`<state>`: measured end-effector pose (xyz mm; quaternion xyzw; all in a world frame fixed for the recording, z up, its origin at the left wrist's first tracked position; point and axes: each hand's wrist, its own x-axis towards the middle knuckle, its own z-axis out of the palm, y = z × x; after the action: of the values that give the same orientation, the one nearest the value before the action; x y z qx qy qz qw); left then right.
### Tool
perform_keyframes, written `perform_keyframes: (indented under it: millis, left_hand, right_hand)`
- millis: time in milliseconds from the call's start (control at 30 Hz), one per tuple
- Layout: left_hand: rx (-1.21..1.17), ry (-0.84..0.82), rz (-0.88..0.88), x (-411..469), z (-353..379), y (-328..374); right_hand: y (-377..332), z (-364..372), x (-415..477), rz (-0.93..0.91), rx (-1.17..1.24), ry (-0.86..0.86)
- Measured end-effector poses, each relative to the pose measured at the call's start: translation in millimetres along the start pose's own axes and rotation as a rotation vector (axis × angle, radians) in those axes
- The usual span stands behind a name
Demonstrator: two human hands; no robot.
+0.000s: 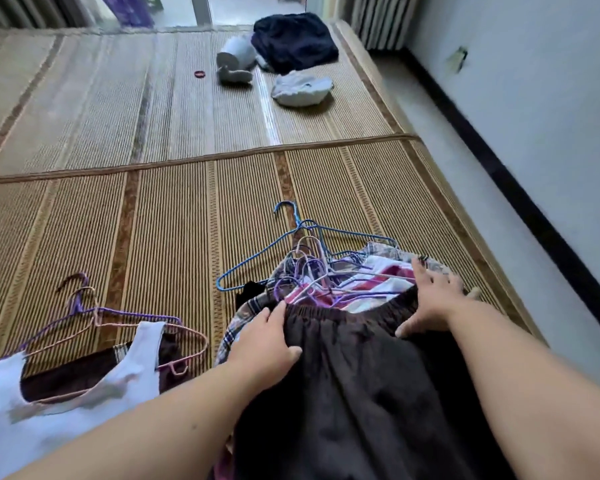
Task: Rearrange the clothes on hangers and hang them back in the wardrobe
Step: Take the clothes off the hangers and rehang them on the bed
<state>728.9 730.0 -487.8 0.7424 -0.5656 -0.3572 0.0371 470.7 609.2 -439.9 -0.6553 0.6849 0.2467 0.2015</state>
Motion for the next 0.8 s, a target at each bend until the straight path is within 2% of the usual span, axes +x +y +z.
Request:
perform_keyframes:
  millis: [200, 333, 433, 500, 567, 700, 800]
  left_hand:
    - [-0.079, 0.0, -0.028, -7.2, -18.7, 7.9]
    - [-0.388, 0.061, 0.094, -32.4, -39.1, 16.5]
    - [-0.49, 0.063, 0.227, -68.2, -50.1, 19.1]
    - [-0.544, 0.063, 0.257, -94.3, -56.0, 9.9]
    - [-0.594, 0.049, 0.21, -119.0, -66.5, -1.9]
    - [-0.675, 0.094, 0.094, -177.8, -114.1, -18.6]
    - [-0.66, 0.116, 0.073, -240.8, -155.9, -34.7]
  right_hand:
    - [6.7, -6.4, -5.8, -0.016, -0.023, 0.003]
    - [7.6, -21.6, -20.6, -0.074, 0.041, 0.108]
    - [22.4, -28.5, -42.1, -0.074, 0.088, 0.215]
    - [32.1, -34.7, -64.1, -0.158, 0.119, 0.253]
    - [35.7, -44.0, -92.9, -0.241, 0.22, 0.244]
    - [12.8, -79.6, -164.5, -0.336, 0.676, 0.211]
    - [-19.4, -111.0, -226.9, -0.422, 0.737, 0.103]
